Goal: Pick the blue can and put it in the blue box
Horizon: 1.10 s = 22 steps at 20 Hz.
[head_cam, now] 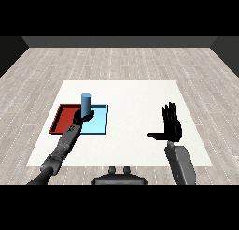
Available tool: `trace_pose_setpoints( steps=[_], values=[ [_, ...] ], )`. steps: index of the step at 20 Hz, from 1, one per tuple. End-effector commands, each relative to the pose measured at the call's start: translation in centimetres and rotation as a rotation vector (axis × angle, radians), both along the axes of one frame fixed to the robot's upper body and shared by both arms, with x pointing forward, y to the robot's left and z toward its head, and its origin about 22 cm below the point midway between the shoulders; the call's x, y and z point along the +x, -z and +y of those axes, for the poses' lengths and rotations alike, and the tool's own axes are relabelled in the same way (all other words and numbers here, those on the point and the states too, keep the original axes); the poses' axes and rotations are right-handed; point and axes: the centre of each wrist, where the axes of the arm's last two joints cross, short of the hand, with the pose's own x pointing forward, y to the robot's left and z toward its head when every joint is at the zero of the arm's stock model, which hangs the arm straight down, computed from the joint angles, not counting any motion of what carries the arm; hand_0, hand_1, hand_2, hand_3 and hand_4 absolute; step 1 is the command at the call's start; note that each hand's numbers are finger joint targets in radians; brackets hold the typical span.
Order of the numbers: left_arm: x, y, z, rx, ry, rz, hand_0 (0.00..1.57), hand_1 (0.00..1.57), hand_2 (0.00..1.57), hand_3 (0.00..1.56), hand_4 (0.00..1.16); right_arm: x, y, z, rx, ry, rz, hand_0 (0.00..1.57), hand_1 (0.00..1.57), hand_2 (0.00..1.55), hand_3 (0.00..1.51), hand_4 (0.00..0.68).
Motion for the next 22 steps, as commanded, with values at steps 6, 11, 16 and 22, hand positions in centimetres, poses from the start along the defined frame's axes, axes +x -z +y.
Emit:
trace_pose_setpoints(
  steps=[6,11,16,22],
  values=[
    [0.3,1.0,2.7,0.149,-0.058,0.267,1.57,1.57,1.50,1.38,0.99,2.6,2.6,1.2,0.029,0.019,0.058,0.00,0.00,0.00,0.00,0.000],
    [-0.7,3.4,-1.2,0.164,-0.027,0.366,1.44,1.44,1.35,0.99,0.86,1.7,3.4,-0.5,0.044,0.033,0.070,0.00,0.00,0.00,0.00,0.000],
    [-2.5,5.0,0.6,0.083,-0.043,0.488,1.57,1.57,1.43,0.00,0.78,1.9,3.9,-0.7,0.056,0.039,0.056,0.00,0.00,0.00,0.00,0.000],
    [-3.1,5.9,-1.0,0.179,-0.026,0.516,0.00,0.00,0.00,0.00,0.59,1.1,4.4,-0.9,0.054,0.021,0.051,0.00,0.00,0.00,0.00,0.000]
  ],
)
